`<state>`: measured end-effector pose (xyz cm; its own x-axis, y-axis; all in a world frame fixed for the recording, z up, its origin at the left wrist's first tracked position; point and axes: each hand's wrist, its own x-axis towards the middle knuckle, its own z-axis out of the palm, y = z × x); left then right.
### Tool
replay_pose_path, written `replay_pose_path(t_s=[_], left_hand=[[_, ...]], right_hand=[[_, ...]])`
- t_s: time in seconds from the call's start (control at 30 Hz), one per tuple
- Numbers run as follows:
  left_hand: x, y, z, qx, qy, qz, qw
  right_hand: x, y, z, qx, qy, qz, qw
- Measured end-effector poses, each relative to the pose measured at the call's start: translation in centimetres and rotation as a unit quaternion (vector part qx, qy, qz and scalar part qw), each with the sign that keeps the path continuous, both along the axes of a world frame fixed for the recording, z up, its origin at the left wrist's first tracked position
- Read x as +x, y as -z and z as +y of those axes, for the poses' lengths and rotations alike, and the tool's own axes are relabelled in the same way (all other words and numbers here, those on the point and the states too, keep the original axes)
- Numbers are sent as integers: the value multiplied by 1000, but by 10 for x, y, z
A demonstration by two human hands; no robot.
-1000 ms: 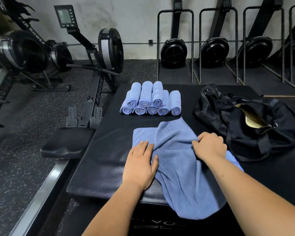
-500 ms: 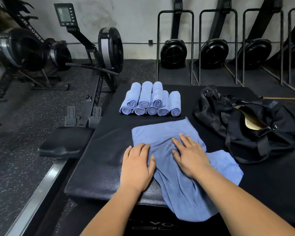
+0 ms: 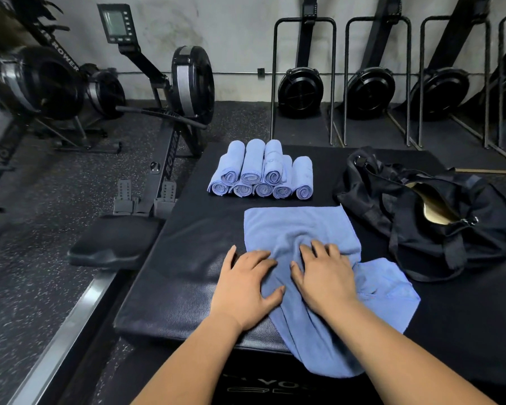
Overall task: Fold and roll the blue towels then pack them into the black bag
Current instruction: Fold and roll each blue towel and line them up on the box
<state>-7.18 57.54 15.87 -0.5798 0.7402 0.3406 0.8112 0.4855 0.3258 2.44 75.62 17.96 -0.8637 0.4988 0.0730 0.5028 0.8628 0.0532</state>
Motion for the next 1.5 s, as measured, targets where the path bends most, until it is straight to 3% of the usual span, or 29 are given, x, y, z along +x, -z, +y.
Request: replay_pose_path(t_s=[0.17, 0.27, 0.4, 0.5, 0.67, 0.77, 1.03, 1.23, 1.37, 1.5], left_hand=[[-7, 1, -1, -25, -54, -33, 998], [-14, 3, -3, 41, -104, -62, 992], [-15, 7, -5, 101, -134, -41, 985], [-4, 0, -9, 132, -88, 24, 987], [42, -8, -15, 108, 106, 63, 986], [59, -3, -16, 66, 137, 53, 987], [47, -4, -34, 28, 69, 67, 995], [31, -19, -40, 0, -50, 91, 995], [56, -34, -34, 42, 98, 101, 989], [76, -23, -37, -40, 198, 103, 974]], right_hand=[[-1, -3, 20, -62, -33, 6, 998], [14, -9, 40, -131, -77, 45, 987], [56, -3, 47, -93, -165, 102, 977], [80, 5, 45, -75, -191, 107, 973], [91, 20, 29, -70, -111, 125, 984], [83, 26, 13, -82, -57, 141, 985], [91, 18, 5, -132, -24, 160, 978], [100, 5, 14, -125, 34, 179, 975], [102, 2, 16, -101, -71, 229, 966], [115, 1, 17, -94, -200, 163, 962]])
